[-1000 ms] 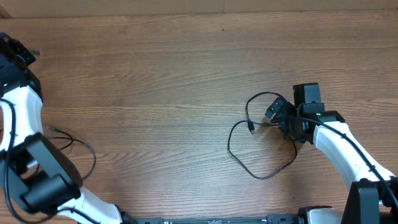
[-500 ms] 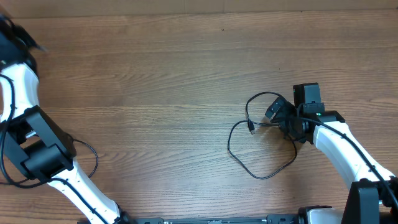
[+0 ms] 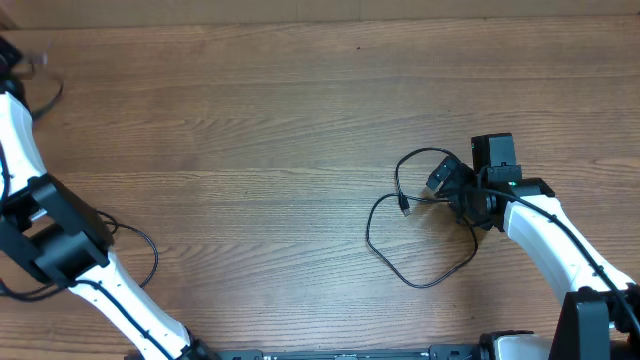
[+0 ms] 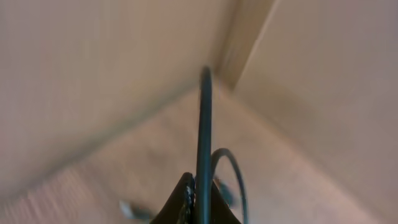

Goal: Untangle cables

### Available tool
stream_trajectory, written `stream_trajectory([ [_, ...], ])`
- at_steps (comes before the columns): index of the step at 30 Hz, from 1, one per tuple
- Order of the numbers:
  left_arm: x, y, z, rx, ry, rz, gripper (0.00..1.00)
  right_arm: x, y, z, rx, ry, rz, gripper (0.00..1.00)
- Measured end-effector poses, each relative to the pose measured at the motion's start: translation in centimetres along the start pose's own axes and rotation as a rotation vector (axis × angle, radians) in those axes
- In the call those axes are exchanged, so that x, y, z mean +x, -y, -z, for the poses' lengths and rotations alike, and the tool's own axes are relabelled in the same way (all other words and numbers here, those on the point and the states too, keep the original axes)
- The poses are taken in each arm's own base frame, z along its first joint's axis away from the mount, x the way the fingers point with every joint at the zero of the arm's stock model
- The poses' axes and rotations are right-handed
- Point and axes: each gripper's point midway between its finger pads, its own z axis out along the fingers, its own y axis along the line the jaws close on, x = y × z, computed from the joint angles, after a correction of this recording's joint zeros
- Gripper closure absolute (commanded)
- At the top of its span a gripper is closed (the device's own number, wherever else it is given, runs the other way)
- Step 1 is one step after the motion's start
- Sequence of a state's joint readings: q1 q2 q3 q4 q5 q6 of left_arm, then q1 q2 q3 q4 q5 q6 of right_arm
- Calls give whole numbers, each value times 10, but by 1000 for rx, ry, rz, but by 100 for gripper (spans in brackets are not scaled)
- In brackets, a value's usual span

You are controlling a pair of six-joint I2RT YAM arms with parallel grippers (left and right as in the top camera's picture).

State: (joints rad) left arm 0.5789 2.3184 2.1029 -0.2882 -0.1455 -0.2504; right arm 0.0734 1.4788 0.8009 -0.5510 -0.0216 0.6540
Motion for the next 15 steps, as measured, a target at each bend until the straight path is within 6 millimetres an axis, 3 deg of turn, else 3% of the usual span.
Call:
stream_trajectory([
  [4,69,-19,-31,-52,-170,-10,96,0,0,0,0,-1,0,0],
  [7,103,-26,-43,-72,-247,-19,93,0,0,0,0,-1,0,0],
  [9,114,-28,-45,-80,-275,-23,75,0,0,0,0,-1,0,0],
  [10,116,-29,-46,-82,-280,-16,53,0,0,0,0,0,0,0],
  [13,116,-29,-45,-86,-283,-7,7,0,0,0,0,0,0,0],
  [15,121,-31,-43,-97,-303,-7,0,0,0,0,0,-1,0,0],
])
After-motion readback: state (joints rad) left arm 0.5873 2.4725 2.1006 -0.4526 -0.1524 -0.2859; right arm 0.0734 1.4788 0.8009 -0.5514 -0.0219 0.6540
